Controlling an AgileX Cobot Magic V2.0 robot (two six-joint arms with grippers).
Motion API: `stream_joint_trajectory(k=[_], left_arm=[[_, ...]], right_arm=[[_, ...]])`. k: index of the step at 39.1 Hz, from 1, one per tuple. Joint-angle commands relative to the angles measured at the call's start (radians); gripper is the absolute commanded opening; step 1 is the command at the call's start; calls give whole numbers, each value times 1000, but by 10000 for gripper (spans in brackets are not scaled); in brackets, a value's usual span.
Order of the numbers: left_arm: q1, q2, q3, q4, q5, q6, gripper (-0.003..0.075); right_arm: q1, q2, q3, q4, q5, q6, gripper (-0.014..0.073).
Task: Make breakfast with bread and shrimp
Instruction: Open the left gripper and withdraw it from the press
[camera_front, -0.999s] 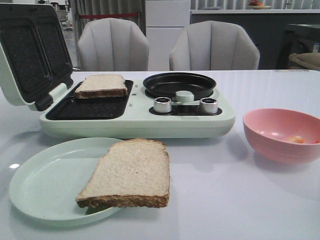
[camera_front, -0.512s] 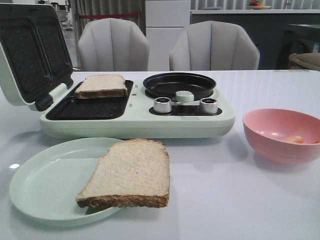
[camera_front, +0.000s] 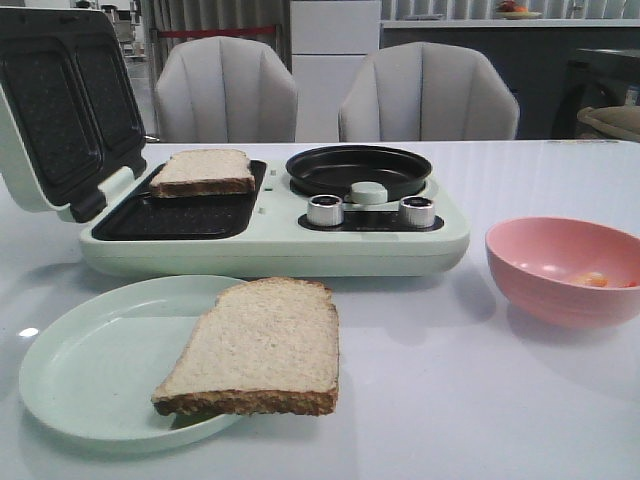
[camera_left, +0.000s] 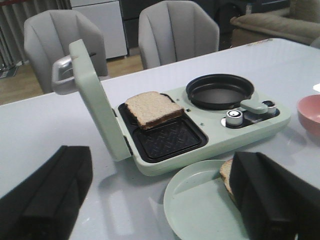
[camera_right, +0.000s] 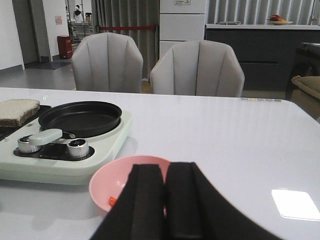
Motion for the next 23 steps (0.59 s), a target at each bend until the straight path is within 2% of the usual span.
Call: stream_joint_trajectory(k=[1,12,18,23], left_arm=[[-25,-51,22,-42,-103,-12,604],[-31,-126,94,-73,-184,-12,604],[-31,-126,94,-91,-186,-12,604],[-31,-126,94,-91,-190,-12,604]], right_arm=[[-6,-20,-16,-16,-89,-6,161],[-6,-20,-16,-16,-89,-6,161],[-6,-20,-18,-9,-211,-6,161],[-3,-3,-104,6,-191,9,161]])
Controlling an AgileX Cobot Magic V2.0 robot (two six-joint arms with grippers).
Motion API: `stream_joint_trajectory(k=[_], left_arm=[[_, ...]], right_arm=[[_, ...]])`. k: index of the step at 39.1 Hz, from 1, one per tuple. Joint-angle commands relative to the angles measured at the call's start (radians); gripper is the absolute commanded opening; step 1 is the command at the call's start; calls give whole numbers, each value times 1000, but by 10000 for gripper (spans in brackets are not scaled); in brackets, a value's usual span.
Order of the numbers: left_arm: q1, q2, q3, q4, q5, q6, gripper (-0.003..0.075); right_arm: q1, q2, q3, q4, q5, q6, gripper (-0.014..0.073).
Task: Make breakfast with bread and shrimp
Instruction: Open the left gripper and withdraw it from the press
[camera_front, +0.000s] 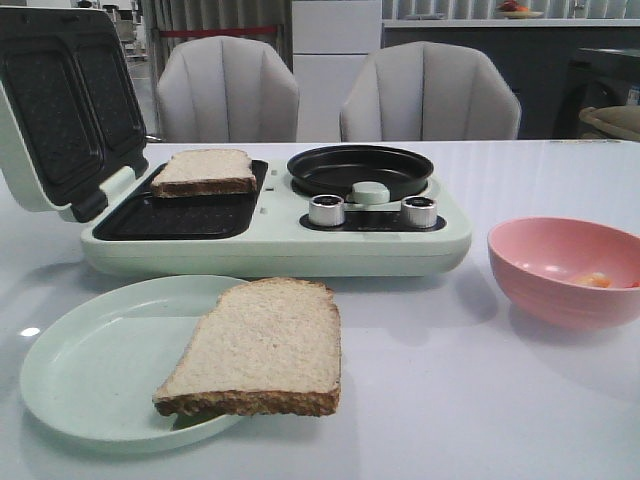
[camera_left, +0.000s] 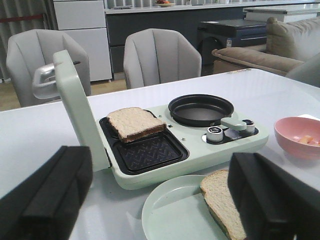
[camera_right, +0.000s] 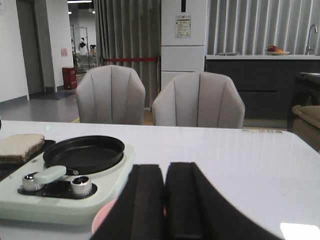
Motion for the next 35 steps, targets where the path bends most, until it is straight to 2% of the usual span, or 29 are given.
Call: stream_joint_trajectory(k=[1,8,10,18,22,24,28,29,31,35], left_arm=[[-8,-14,-26,-17,-98,-10,604],[-8,-14,-26,-17,-99,-10,604],[-8,-14,-26,-17,-101,-10,604],[-8,-14,-26,-17,-106,-10,604],[-8,-14,-26,-17,-106,-10,604],[-8,-14,-26,-17,-106,-10,604],[-8,-14,-26,-17,-106,-10,604],[-8,-14,-26,-17,-106,-10,604],[-8,-14,-26,-17,-106,-10,604],[-8,-14,-26,-17,-106,-10,604]], right_arm=[[-3,7,-115,2,-54,3,161],[-3,156,-338,14,289,3,161],[-3,192,-368,14,349,3,161],[-3,277,-369,17,339,3,161],[-3,297,-369,60,294,3,178],[-3,305,-370,78,273,3,227],[7,325,-381,94,264,3,444],[19,335,-389,99,265,3,521],[42,358,-401,116,272,3,609],[102,430,-441,140,288,3,594]])
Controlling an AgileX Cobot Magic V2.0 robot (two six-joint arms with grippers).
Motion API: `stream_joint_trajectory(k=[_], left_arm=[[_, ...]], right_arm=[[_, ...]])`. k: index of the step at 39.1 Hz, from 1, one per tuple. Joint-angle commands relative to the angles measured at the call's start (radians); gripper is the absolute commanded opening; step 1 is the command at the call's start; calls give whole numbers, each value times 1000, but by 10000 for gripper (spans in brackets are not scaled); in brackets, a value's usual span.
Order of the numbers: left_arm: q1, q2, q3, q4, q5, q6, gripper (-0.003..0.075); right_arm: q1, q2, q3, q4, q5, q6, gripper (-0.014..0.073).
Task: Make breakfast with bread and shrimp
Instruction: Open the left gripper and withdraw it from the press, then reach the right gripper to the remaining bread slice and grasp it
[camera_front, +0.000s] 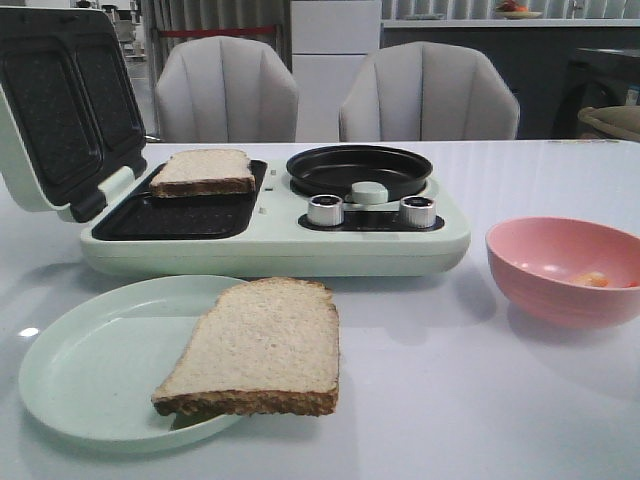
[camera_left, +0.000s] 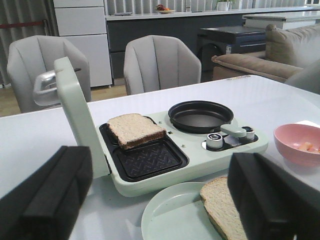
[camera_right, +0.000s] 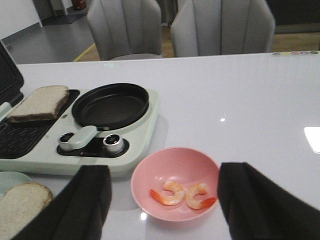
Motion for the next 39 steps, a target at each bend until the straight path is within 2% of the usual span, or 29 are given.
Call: stream_joint_trajectory(k=[1,12,25,33,39], left_arm=[[-8,-14,-26,-15,-83,-10,604],[-8,-14,-26,-15,-83,-10,604],[-8,-14,-26,-15,-83,-10,604],[-8,-14,-26,-15,-83,-10,604],[-8,-14,-26,-15,-83,-10,604]], right_arm=[[51,81,-80,39,-64,-1,596],[177,393,-252,253,83,-1,596],[251,777,-308,519,143,-22,596],[251,942,-342,803,176,-246,596],[251,1049,-364,1138,192,-575,596]])
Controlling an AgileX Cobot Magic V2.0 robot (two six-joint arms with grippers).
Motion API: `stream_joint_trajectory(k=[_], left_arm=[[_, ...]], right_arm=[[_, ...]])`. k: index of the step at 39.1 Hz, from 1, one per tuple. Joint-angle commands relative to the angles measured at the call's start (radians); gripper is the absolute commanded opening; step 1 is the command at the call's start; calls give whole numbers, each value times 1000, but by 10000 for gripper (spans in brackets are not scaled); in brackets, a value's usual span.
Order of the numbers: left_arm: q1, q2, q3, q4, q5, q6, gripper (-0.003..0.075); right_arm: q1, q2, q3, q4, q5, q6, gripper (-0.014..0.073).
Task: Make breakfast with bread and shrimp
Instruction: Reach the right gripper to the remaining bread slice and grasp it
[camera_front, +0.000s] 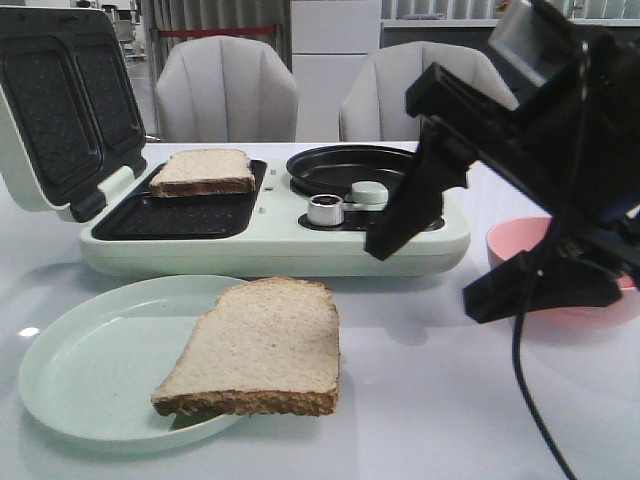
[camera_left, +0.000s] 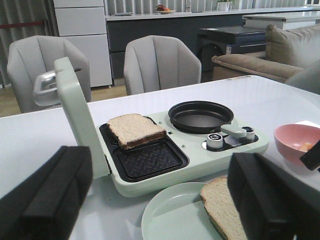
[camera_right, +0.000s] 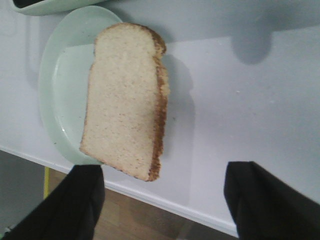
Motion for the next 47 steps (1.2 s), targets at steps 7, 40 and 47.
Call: stream_joint_trajectory(k=[7,40,47], left_arm=[[-8,-14,-26,-15,-81,-10,604],[-8,-14,-26,-15,-81,-10,604],[-8,-14,-26,-15,-81,-10,604]], right_arm=[[2,145,-41,556,37,-572,596],[-3,430,-160,844,217,-912,210],[-19,368,-163,844,324,-1011,179]])
